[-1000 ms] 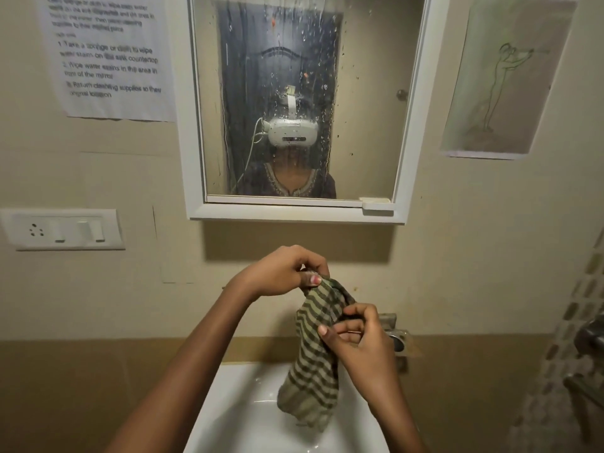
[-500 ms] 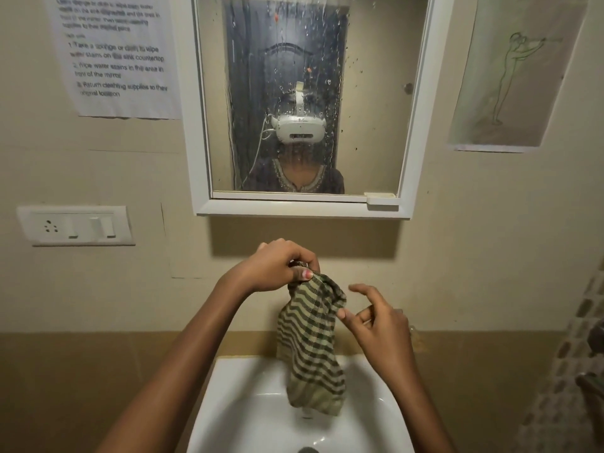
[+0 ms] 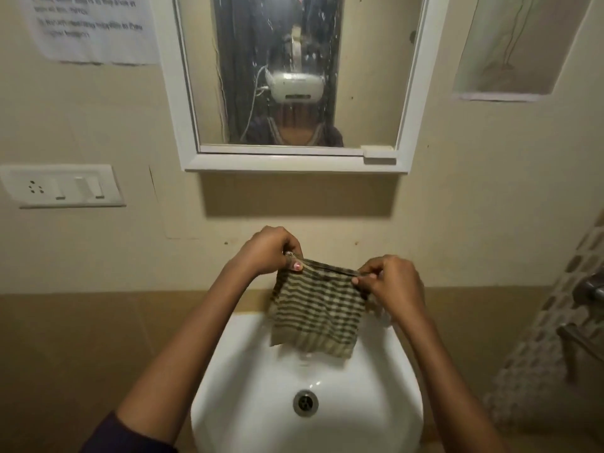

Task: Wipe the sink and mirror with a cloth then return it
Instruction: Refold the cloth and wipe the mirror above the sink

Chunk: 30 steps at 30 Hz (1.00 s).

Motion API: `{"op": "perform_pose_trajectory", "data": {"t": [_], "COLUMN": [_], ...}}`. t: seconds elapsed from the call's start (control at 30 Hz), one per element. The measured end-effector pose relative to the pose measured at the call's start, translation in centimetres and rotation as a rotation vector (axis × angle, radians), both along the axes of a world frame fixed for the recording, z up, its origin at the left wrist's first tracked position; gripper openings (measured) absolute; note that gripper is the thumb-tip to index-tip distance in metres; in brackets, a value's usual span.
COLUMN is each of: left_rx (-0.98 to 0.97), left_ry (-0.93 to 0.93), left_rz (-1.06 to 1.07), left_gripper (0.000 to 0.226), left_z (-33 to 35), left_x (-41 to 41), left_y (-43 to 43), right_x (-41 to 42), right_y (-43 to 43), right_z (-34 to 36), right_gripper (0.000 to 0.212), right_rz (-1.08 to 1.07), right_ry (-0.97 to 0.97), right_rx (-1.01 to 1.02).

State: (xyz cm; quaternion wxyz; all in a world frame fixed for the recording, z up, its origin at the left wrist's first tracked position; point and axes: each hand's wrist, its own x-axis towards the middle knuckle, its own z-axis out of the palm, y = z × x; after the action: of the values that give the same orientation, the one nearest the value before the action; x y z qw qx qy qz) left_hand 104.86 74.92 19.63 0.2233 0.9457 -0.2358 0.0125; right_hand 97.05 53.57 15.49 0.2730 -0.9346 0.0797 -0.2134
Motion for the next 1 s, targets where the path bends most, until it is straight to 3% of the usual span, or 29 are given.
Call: {"op": "perform_pose_trajectory", "data": {"t": [0.17, 0.27, 0.5, 0.63, 0.77, 0.87, 0.93, 1.0], "left_rx": [-0.216, -0.32, -0.106, -0.187, -0.107, 0.038, 0.095, 0.159], "left_ry": [-0.032, 0.049, 0.441, 0.476, 0.445, 0.525, 0.474, 0.441], "left_rz": [0.002, -0.07, -0.335, -0.245, -0.161, -0.161, -0.22, -0.346], "left_gripper": [0.017, 0.02, 0.025, 0.015, 0.017, 0.037, 0.05, 0.049], "left_z": [-5.3, -8.9, -19.6, -22.1, -24.4, -25.9, -27.3, -27.9], "left_x": [-1.1, -2.7, -5.9, -4.6, -3.1, -3.7, -4.5, -6.0], "left_y": [-5.4, -9.0, -12.6, -14.9, -16.6, -16.6, -16.5, -16.6], "right_x": [-1.1, -3.2, -9.1, -7.5, -6.2, -7.3, -8.4, -9.7], "right_y": [-4.9, -8.5, -14.0, -15.2, -15.6, -15.0, -13.7, -12.8], "right_z": [-0.7, -2.9, -13.1, -16.0, -19.6, -21.2, -22.1, -23.9], "right_gripper": [0.006, 0.008, 0.003, 0.011, 0.025, 0.037, 0.039, 0.047], "right_rz": [-0.076, -0.06, 0.11, 0.013, -0.028, 0.08, 0.21, 0.274], "right_ry": [-0.013, 0.063, 0.559, 0.509, 0.485, 0.467, 0.44, 0.465], "right_rx": [-0.154, -0.219, -0.292, -0.238, -0.115, -0.038, 0.073, 0.015]}}
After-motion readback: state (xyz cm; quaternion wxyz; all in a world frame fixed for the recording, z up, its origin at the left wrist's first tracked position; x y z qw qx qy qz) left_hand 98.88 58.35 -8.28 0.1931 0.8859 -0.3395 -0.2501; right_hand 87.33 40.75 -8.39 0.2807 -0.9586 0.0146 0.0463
